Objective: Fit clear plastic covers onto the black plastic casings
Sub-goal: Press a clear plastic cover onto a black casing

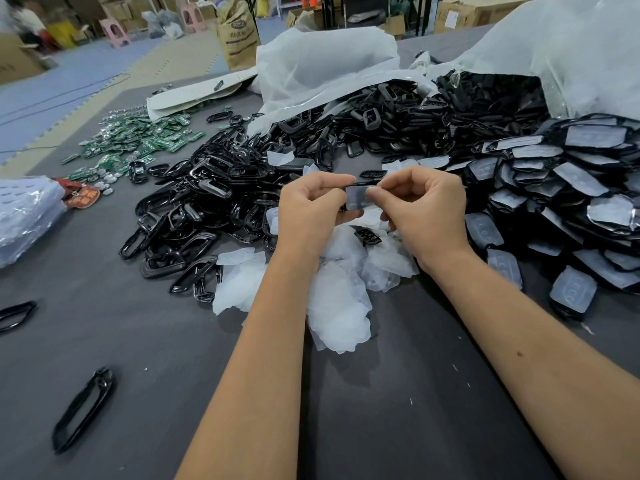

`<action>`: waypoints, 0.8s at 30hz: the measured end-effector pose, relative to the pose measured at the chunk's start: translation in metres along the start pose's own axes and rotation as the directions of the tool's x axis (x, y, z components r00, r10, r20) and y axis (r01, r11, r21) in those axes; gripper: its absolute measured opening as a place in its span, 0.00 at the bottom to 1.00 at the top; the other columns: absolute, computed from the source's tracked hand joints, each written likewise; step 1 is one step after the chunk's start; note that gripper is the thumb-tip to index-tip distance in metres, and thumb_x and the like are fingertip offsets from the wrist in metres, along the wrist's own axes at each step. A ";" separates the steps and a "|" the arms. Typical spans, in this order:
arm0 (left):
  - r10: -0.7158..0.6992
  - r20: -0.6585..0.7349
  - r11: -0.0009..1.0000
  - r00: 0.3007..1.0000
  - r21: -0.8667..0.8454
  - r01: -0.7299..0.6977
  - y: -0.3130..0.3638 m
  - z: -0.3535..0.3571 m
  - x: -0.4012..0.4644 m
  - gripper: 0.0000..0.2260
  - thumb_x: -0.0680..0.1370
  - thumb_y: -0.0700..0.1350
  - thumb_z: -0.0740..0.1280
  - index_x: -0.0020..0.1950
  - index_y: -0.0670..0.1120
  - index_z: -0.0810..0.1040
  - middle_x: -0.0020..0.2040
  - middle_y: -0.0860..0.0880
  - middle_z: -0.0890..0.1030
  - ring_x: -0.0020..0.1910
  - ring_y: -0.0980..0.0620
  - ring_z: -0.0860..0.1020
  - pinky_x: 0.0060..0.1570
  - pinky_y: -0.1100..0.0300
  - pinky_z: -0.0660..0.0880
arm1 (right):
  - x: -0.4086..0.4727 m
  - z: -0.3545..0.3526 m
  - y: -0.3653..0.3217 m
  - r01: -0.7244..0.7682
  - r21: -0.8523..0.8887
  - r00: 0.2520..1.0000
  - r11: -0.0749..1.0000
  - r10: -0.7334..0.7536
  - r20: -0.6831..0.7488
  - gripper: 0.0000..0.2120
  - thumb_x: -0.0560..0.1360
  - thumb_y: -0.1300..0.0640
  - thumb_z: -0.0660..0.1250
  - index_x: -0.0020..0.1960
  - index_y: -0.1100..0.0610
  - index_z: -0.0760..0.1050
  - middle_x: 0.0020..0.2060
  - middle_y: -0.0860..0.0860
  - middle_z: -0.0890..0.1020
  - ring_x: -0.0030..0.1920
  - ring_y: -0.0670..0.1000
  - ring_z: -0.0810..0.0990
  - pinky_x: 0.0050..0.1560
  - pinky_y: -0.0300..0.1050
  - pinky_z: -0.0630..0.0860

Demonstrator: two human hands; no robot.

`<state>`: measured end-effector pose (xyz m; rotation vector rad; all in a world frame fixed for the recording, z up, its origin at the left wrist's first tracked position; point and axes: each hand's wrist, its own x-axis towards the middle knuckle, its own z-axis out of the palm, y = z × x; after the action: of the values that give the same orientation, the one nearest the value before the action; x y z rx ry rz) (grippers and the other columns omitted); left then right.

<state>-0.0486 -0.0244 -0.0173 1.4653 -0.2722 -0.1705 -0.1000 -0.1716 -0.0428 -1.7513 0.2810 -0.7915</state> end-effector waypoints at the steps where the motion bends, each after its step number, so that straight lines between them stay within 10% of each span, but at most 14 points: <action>1: 0.001 -0.002 1.000 1.000 -0.004 -0.001 0.000 0.000 0.000 0.13 0.76 0.27 0.61 0.52 0.34 0.84 0.42 0.42 0.84 0.41 0.50 0.84 0.45 0.53 0.84 | 0.000 0.000 0.000 -0.002 0.002 1.000 1.000 0.002 -0.003 0.06 0.71 0.56 0.81 0.41 0.53 0.84 0.32 0.51 0.85 0.30 0.53 0.84 0.34 0.49 0.82; 24: 0.014 -0.024 1.000 1.000 0.022 -0.013 0.000 0.002 -0.002 0.08 0.77 0.30 0.71 0.46 0.43 0.84 0.48 0.38 0.86 0.42 0.44 0.86 0.40 0.60 0.82 | -0.002 0.001 -0.004 0.001 -0.021 1.000 1.000 -0.001 -0.016 0.07 0.72 0.56 0.80 0.40 0.54 0.82 0.29 0.50 0.84 0.27 0.52 0.83 0.28 0.45 0.78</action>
<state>-0.0506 -0.0258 -0.0175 1.4860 -0.2649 -0.1395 -0.1014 -0.1684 -0.0402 -1.7653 0.3003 -0.8063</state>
